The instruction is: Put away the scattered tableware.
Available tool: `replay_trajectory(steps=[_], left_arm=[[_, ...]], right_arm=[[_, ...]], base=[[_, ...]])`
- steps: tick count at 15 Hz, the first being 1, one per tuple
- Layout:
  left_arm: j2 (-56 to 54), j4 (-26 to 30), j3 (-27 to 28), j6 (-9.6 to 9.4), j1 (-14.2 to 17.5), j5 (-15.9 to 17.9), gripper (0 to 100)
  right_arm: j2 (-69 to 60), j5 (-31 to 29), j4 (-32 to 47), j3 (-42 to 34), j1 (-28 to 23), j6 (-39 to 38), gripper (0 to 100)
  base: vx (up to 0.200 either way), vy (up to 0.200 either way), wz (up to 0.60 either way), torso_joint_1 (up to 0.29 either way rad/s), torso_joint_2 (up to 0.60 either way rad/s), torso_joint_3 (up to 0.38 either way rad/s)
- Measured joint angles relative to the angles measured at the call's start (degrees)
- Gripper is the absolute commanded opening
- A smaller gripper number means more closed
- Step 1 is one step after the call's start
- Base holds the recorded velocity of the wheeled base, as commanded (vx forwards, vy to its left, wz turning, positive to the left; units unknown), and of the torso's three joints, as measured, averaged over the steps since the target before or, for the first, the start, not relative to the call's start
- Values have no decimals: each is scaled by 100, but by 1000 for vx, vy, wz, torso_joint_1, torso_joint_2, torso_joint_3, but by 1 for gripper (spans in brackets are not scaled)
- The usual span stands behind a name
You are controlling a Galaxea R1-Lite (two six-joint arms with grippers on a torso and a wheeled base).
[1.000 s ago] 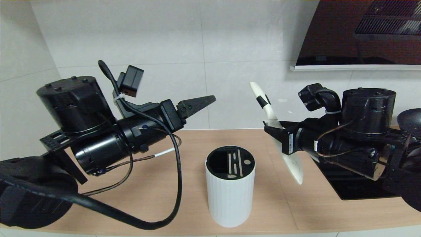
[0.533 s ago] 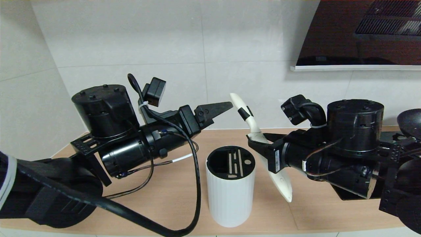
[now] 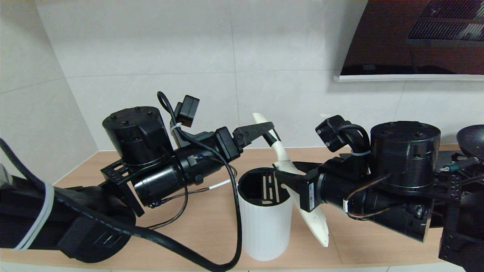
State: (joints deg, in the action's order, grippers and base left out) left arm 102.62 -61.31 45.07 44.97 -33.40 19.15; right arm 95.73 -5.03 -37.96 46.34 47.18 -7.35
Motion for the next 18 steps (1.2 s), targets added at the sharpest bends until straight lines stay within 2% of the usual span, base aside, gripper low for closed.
replay_trajectory(steps=[4,16,17,18], left_arm=[[188,-681,-227,-349,-149,-62,100],[355,-750,-279,-378,-210,-148,100],[361,-750,-277,-378,-210,-158,0],[367,-750,-277,-389,-210,-165,0]], right_arm=[[5,13,9,51,158,-219,0],[57,39,11,46,263,-257,0],[60,46,11,44,274,-258,0],[60,50,11,44,284,-257,0]], base=[[0,0,0,0,0,0],[0,0,0,0,0,0],[0,0,0,0,0,0],[0,0,0,0,0,0]])
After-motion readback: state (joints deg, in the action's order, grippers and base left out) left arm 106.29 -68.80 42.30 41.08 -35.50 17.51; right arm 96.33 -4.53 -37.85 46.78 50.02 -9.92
